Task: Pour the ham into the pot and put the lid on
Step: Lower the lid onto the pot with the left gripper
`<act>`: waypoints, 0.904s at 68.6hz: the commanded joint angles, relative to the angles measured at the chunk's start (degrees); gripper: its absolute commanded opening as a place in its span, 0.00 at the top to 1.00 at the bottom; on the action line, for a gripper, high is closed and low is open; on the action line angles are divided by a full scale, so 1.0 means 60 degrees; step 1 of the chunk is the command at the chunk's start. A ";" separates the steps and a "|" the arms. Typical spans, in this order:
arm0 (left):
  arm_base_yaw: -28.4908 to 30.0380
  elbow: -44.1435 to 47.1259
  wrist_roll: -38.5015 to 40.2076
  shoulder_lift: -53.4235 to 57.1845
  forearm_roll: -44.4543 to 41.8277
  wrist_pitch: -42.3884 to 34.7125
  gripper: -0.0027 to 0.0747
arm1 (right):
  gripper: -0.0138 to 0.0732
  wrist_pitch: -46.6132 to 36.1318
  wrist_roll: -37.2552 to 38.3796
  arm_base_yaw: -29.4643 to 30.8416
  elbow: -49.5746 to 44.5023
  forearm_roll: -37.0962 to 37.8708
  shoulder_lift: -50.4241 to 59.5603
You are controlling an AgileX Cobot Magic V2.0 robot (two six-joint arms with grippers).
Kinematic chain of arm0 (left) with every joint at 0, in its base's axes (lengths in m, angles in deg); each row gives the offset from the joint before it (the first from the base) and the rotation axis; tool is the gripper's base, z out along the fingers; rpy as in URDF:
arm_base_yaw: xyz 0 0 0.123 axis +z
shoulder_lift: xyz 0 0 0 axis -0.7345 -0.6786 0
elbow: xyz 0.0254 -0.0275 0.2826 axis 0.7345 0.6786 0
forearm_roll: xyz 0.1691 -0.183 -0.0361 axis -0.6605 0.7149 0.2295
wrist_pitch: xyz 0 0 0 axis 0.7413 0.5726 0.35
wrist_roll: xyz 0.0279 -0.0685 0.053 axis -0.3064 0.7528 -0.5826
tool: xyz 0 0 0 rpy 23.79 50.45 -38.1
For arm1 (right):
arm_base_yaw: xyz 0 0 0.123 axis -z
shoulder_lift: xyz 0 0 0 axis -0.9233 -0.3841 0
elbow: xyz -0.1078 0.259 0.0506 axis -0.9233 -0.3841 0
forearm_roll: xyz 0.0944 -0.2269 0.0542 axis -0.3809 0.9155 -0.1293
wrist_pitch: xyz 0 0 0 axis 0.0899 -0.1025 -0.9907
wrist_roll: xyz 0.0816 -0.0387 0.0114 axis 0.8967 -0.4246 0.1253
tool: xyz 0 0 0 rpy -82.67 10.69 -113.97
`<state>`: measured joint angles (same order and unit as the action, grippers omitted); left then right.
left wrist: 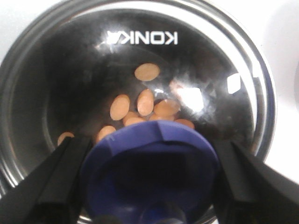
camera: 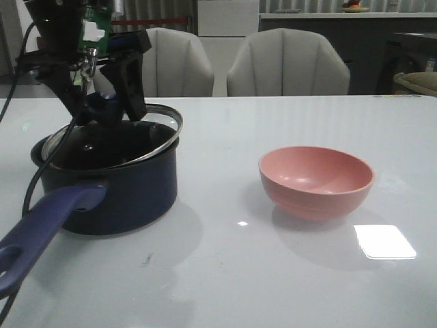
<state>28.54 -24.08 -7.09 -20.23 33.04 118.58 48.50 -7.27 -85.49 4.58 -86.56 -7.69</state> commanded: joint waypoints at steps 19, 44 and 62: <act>-0.0091 -0.0951 0.0000 0.0424 -0.0539 0.1142 0.32 | 0.65 -0.0857 -0.0054 -0.0016 0.0277 0.0099 -0.0096; -0.0137 -0.0951 0.0000 0.0424 -0.0402 0.0966 0.32 | 0.65 -0.0857 -0.0054 -0.0016 0.0277 0.0099 -0.0096; -0.0137 -0.0951 0.0000 0.0424 -0.0195 0.0962 0.32 | 0.65 -0.0857 -0.0054 -0.0016 0.0277 0.0099 -0.0096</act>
<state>28.05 -27.74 -7.09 -20.81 29.81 123.65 48.50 -7.27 -85.49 4.58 -86.56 -7.69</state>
